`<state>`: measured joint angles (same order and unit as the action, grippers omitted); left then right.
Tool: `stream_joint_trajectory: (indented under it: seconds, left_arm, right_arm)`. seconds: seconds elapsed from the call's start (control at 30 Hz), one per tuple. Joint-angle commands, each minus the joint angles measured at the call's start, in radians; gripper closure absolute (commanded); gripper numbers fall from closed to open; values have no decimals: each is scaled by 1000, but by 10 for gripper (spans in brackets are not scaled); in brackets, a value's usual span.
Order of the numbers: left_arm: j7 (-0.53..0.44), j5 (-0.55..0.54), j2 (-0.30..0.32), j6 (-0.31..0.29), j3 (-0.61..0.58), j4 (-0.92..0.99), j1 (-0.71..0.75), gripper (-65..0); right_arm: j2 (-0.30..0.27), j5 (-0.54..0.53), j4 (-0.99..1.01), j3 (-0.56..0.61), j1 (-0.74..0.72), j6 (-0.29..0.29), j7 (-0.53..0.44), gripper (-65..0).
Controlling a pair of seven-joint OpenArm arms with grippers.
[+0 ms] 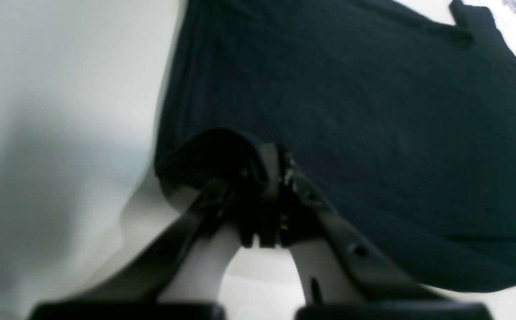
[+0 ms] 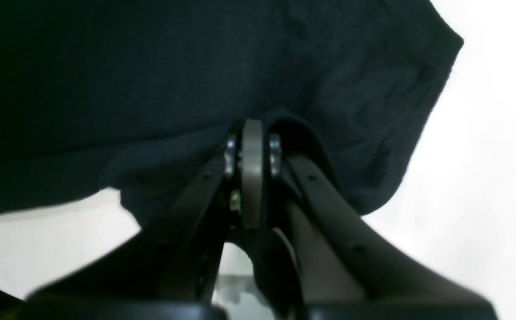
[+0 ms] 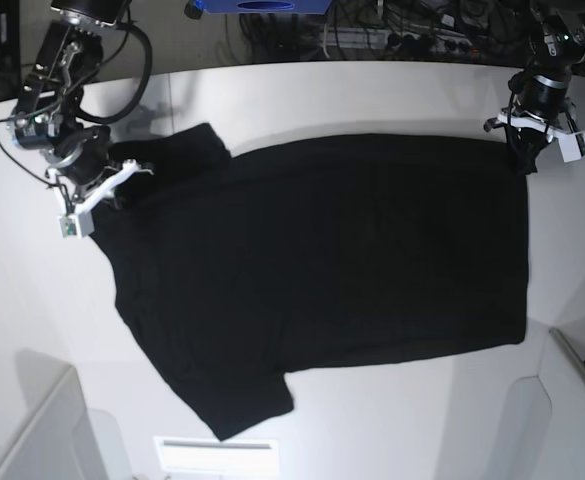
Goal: Fold the T-shirt properly
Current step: 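Lift the shoulder corners and pull them apart to stretch the shirt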
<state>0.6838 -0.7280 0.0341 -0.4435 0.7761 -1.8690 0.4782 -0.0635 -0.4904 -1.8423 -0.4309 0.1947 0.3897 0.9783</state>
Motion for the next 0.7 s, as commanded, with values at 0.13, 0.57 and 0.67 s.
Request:
stream_joint_trajectory:
  seconds: [0.13,0.57,0.67]
  left_arm:
    - [-23,-15,8,45,-2,-16,-16,0]
    - [-22,-15,10,99,-4,-7,-59,0]
    - [-22,-15,10,140,-5,-1,-72,0]
  right_arm:
    - [-12,-14,28,-3,-56,-1,-19,0]
    - [-52,-14,122,68,-159,-4,-19,0]
    - [-54,-14,155,74,-183,-4,-19,0]
